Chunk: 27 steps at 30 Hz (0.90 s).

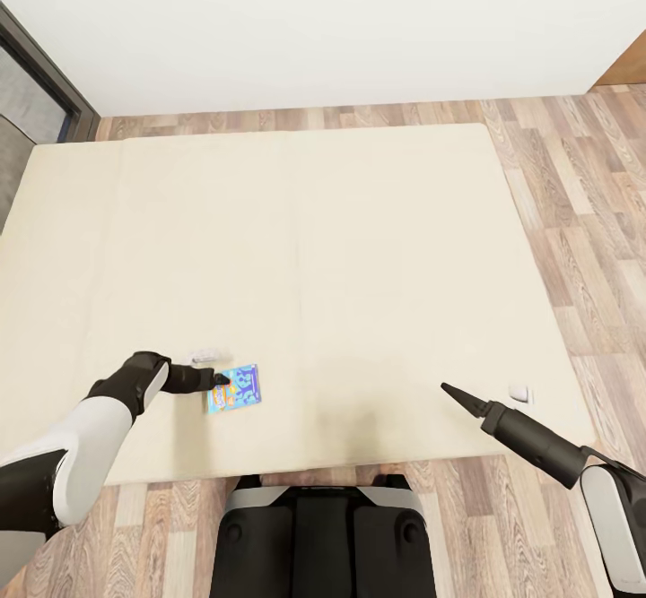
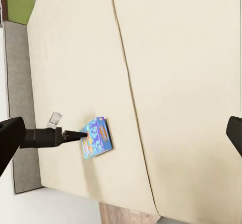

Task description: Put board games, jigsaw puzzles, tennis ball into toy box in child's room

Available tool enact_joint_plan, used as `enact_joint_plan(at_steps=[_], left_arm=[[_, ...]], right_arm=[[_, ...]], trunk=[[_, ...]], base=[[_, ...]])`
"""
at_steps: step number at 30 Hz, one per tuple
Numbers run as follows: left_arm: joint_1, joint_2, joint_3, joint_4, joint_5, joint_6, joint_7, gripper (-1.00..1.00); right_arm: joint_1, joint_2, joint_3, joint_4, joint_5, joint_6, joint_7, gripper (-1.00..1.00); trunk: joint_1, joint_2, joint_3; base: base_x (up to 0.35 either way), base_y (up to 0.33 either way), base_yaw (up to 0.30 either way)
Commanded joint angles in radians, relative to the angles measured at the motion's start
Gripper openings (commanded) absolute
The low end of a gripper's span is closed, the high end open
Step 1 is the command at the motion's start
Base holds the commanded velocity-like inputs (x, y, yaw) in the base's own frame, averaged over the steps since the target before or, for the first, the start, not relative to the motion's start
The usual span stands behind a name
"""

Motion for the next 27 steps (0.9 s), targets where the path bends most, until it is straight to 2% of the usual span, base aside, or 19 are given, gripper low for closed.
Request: enact_joint_plan(at_steps=[1, 22, 27], left_arm=[[0.0, -0.001, 0.008, -0.001, -0.011, 0.004, -0.008, 1.0], [0.02, -0.002, 0.009, -0.001, -0.011, -0.022, -0.013, 1.0], [0.021, -0.002, 0.009, -0.001, -0.011, -0.026, -0.012, 1.0]], right_arm=[[0.0, 0.0, -0.001, 0.0, -0.002, 0.006, 0.0, 1.0], [0.0, -0.001, -0.001, 0.001, -0.005, 0.004, -0.009, 1.0], [0.0, 0.0, -0.001, 0.001, -0.007, 0.004, -0.004, 1.0]], trunk=[[0.001, -0.002, -0.001], [0.001, -0.002, -0.001], [0.001, -0.002, -0.001]], base=[[0.0, 0.0, 0.0], [0.0, -0.001, 0.0], [0.0, -0.141, 0.0]])
